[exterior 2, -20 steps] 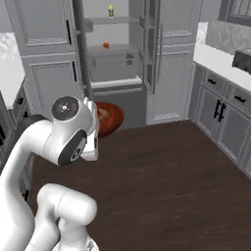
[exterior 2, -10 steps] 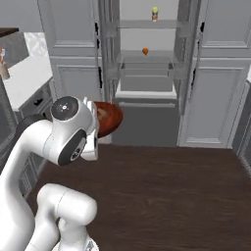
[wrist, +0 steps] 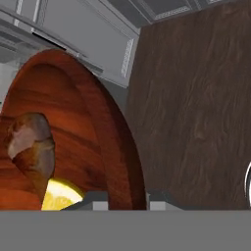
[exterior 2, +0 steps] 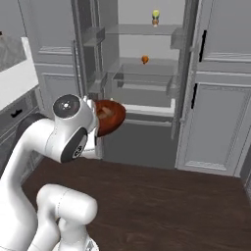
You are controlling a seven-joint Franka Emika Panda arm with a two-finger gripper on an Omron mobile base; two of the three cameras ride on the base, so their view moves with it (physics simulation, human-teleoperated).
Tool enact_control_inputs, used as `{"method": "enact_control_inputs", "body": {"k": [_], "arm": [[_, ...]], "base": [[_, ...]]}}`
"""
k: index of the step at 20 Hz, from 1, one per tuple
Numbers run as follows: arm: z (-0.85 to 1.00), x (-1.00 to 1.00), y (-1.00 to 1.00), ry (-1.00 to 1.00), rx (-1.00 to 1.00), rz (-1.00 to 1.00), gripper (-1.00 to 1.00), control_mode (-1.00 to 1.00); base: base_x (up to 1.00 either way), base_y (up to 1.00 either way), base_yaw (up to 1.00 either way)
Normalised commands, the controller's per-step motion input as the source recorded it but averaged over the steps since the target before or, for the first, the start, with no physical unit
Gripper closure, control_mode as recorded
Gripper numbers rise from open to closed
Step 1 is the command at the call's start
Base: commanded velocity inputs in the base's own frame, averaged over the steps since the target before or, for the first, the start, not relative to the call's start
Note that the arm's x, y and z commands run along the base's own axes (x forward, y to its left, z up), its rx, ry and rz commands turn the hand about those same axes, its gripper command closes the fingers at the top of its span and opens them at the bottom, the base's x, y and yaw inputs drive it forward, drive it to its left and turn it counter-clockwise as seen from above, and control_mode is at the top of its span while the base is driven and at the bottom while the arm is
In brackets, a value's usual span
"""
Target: Pick the chicken drumstick and lemon wedge from their plates and place them in the bowl. Then put the bowl in the fridge.
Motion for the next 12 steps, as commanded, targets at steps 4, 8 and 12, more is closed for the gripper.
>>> {"method": "enact_control_inputs", "body": {"k": [4,8,12], "arm": [[0.0,0.0,0.0,0.0,0.0,0.0,1.0,1.0],[0.0,0.0,0.0,0.0,0.0,0.0,1.0,1.0],[0.0,0.0,0.0,0.0,0.0,0.0,1.0,1.0]], "base": [[1.0,0.2,-0.28],[1.0,0.03,-0.16],[1.0,0.07,-0.04]]}}
